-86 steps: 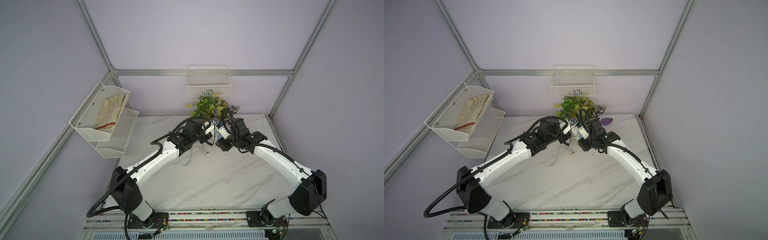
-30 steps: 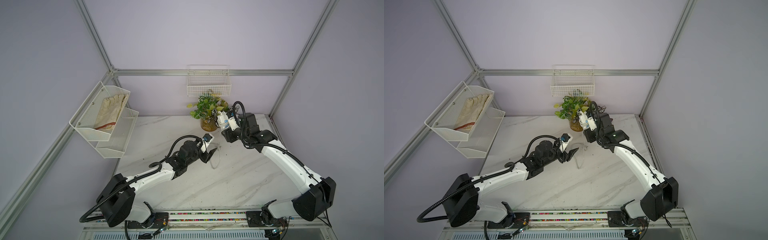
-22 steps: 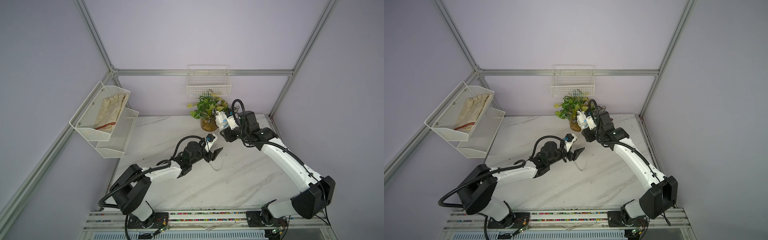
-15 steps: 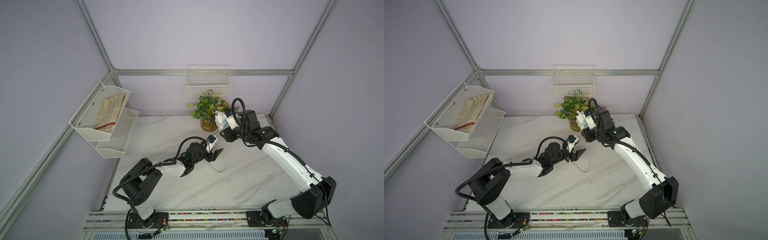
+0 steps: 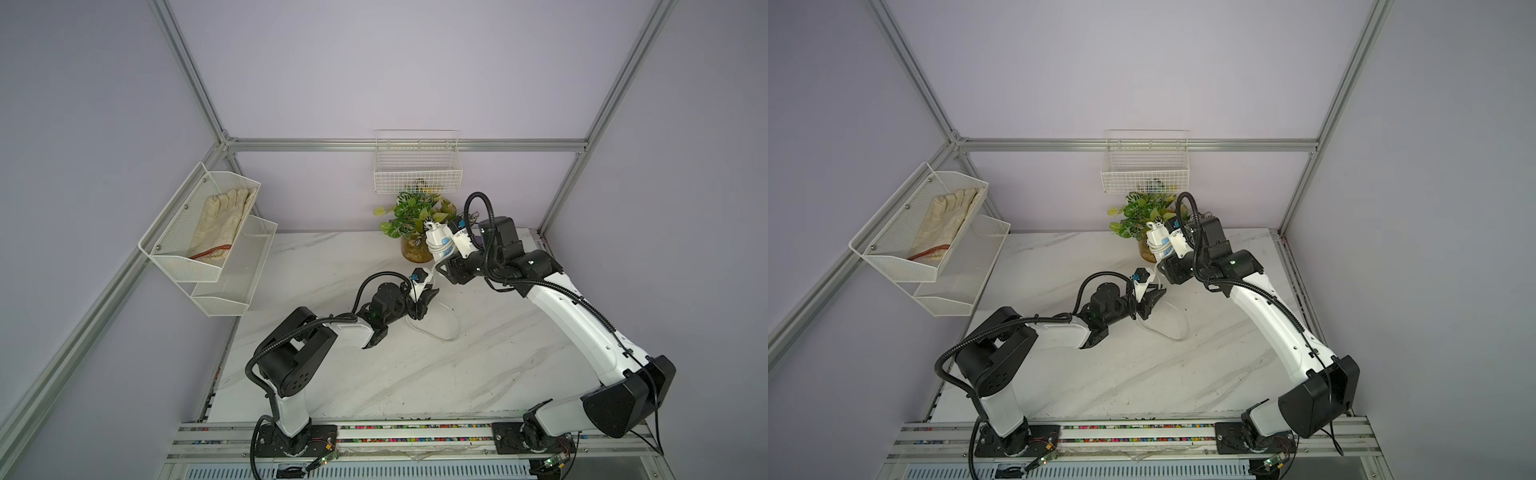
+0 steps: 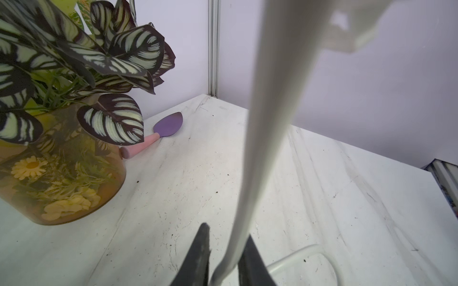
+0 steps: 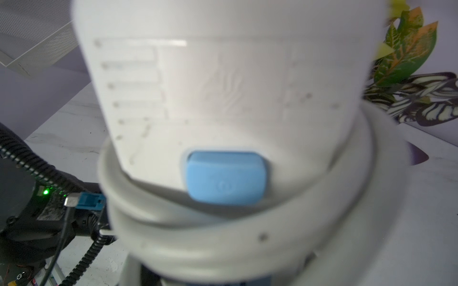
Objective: Wrap the cord around the power strip
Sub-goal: Wrap the power cord around the power strip.
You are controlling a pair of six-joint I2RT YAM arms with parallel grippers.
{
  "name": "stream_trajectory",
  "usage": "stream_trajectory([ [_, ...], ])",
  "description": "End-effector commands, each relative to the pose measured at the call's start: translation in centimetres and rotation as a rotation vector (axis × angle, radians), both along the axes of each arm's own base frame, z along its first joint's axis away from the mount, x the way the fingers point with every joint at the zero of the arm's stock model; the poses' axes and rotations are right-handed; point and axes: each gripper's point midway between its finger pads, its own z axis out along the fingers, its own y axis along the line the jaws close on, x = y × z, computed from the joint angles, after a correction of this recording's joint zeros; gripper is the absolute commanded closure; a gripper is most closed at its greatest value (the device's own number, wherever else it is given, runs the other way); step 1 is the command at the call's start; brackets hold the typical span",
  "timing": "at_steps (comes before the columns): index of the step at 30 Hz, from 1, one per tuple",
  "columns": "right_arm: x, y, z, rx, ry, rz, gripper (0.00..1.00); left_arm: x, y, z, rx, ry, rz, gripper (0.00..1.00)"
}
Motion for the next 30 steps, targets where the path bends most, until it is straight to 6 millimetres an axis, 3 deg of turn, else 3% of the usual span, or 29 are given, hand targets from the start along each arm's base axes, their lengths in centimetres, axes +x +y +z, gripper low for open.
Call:
stream_trajectory([
  [1,-0.2,1.0,2.7,0.060,-0.054,0.065,1.00,1.2,-0.3,3.2,-0.048,-0.088,0.014,0.90],
  [4,-0.3,0.8,3.1,0.086,-0.048,0.085,1.00,2.1,1.5,2.9,-0.002,-0.102,0.102,0.99],
  [10,-1.6,1.3,3.7,0.124,-0.025,0.156,1.00,3.9,6.0,3.5,0.049,-0.103,0.203,1.00],
  [14,-2.9,2.0,4.0,0.157,-0.028,0.233,1.00,4.8,7.5,4.5,0.090,-0.134,0.218,1.00],
  [18,-5.2,2.9,4.7,0.186,-0.078,0.384,1.00,5.8,8.6,5.1,0.120,-0.136,0.181,1.00],
  [22,-9.1,3.5,5.2,0.210,-0.150,0.582,1.00,6.4,9.0,5.5,0.186,-0.160,0.124,1.00],
  [27,-13.9,3.3,2.5,0.168,-0.240,0.842,1.00,7.0,9.5,6.7,0.291,-0.219,0.082,1.00],
  [30,-15.2,3.0,0.8,0.154,-0.230,0.897,1.00,7.5,9.9,7.9,0.336,-0.256,0.077,1.00],
])
